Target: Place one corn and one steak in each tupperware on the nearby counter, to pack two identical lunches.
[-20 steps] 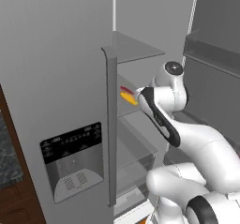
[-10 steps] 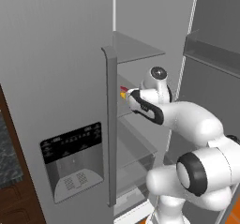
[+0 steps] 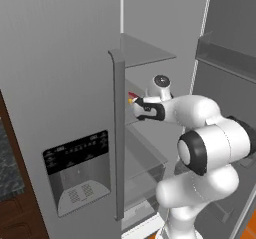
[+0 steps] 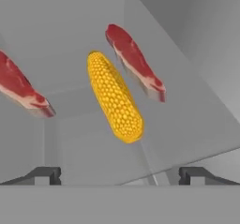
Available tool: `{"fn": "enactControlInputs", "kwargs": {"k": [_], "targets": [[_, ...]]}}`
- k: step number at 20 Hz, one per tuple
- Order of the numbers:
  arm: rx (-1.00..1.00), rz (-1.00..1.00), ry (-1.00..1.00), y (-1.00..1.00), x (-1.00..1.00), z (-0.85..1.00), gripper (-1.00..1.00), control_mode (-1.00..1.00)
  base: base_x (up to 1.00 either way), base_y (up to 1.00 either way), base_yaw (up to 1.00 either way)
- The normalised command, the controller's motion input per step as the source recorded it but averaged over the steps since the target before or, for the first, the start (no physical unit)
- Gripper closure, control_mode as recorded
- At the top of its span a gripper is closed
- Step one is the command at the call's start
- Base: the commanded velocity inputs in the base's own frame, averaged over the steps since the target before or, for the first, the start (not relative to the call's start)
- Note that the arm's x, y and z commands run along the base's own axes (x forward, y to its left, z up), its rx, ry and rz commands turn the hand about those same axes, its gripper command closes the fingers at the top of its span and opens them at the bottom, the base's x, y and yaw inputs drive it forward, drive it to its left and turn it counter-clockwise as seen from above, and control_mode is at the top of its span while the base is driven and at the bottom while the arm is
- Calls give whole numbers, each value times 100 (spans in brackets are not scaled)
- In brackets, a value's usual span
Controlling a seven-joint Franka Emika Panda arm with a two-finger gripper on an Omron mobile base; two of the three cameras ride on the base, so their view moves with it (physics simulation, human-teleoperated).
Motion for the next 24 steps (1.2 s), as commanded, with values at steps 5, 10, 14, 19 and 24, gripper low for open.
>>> {"fn": "enactControlInputs", "kwargs": {"k": [5,10,14,19,24], "targets": [[0,0,3,0,43,-24,-100,-100,0,0,0],[0,0,1,0,33,-30,-100,-100,0,0,0],[0,0,0,0,31,-17,-100,-100,0,0,0],[0,0,0,0,13,-27,100,-100,0,0,0],[-1,0,0,0,1,-22,100,-100,0,0,0]]}}
